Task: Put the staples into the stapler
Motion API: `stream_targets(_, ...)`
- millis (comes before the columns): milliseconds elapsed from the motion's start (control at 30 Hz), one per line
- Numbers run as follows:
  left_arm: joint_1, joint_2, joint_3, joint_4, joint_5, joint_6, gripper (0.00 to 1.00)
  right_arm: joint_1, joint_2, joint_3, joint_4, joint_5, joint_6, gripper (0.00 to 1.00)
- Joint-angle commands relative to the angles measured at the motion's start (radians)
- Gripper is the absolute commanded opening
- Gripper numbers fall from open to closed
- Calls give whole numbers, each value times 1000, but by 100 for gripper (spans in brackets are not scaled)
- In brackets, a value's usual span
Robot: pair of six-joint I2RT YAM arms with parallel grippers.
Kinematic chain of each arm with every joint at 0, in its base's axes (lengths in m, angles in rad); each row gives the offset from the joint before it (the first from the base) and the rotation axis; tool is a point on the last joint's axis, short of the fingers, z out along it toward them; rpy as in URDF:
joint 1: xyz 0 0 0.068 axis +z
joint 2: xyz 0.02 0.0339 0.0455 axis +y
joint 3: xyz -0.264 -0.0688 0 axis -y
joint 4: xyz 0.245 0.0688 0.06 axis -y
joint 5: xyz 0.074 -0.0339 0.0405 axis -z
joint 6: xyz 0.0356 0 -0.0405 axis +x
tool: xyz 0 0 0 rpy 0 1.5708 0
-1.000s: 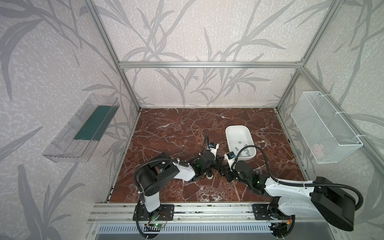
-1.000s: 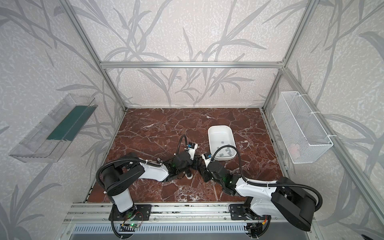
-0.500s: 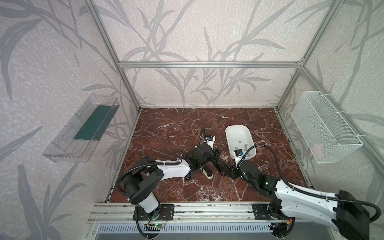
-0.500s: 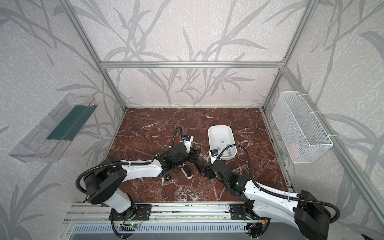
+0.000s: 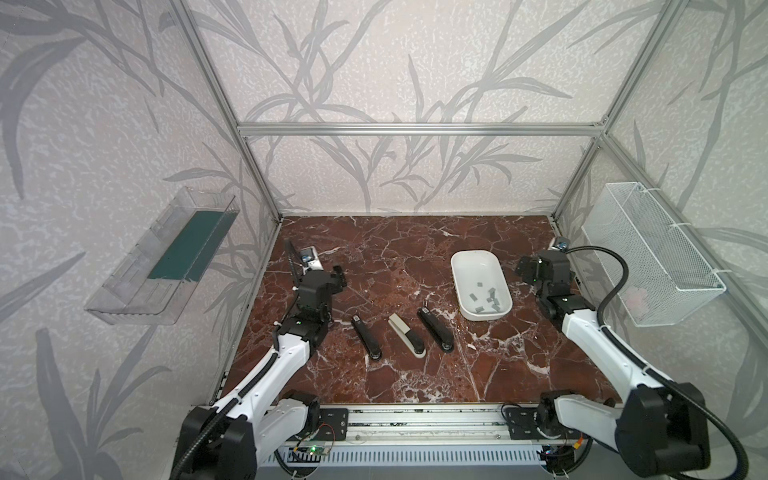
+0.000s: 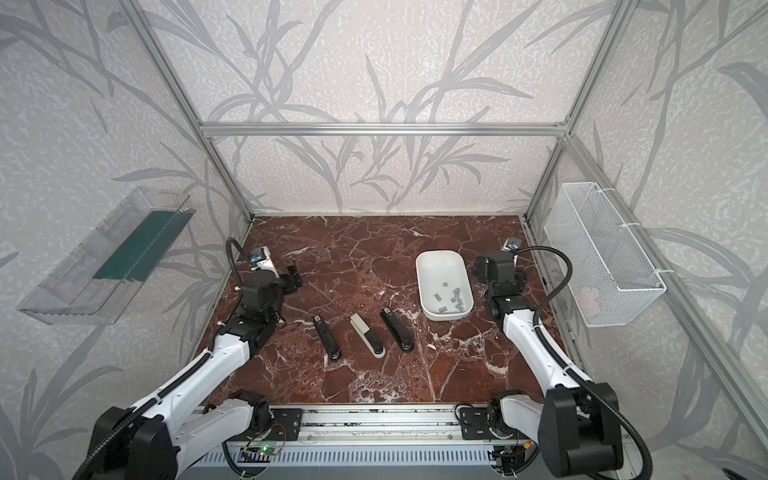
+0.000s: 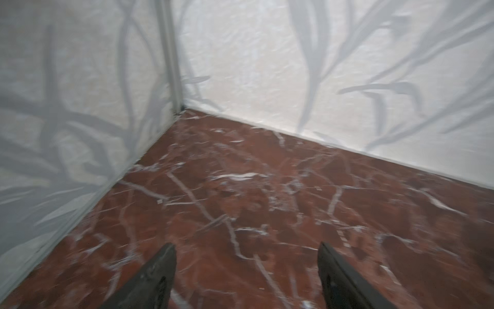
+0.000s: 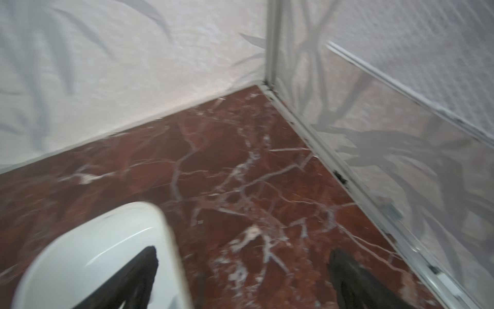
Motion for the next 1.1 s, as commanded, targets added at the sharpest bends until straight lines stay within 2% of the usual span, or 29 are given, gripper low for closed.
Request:
stream_targets(0,118,54,-14,-29,-11,-3,84,-75,30,-110,94,-26,27,99)
stream_targets(33,126,91,-23,-20,-79,-26,85,-75,36,-150,153,-24,9,99)
stream_targets(167,167,197,-65,113,-74,5,86,-75,68,-256,336,-1,-17,99)
stream_targets(300,176,246,-125,275,-95,23,86,-75,82,-267,375,-9,-38,99)
stream_targets(367,179,239,-133,286,-74,17,86,-75,78,-278,403,-36,-45,99)
stream_targets(467,178,242,-190,439,-50,18,87,-75,100,-346,585,-77,-50,99)
stream_targets(533,179,267,-215,541,-51,49,88,-74,169,-367,733,-104,-69,99)
stream_targets(567,180,276,-204,532,-60,53,87,-74,191,-364,777,-128,-92,99)
stream_targets(633,180,278,-185,502,-36,69,87,-71,170,-347,721,-148,-92,99)
stream_targets(667,179,283,-188,520,2,95,87,-72,147,-332,638,-158,-94,99)
stream_targets(700,179,287,-196,553,42,132,87,-69,142,-330,624,-159,-98,99)
stream_targets(733,178,298,-213,595,81,155,86,-69,154,-350,685,-182,-115,99)
stream_targets(800,181,401,-247,766,77,155,87,-55,164,-366,761,-222,-160,99)
stream_targets(833,183,466,-263,900,107,187,87,-39,167,-352,741,-220,-179,99)
stream_targets(867,184,502,-272,936,152,194,88,-29,174,-338,728,-218,-192,99)
stream_targets(933,184,552,-258,980,183,214,99,-14,187,-318,717,-223,-214,99)
stream_targets(1000,186,509,-247,884,167,196,99,8,204,-295,682,-236,-252,99)
stream_targets(1067,186,515,-228,857,144,189,99,47,237,-281,697,-258,-317,99)
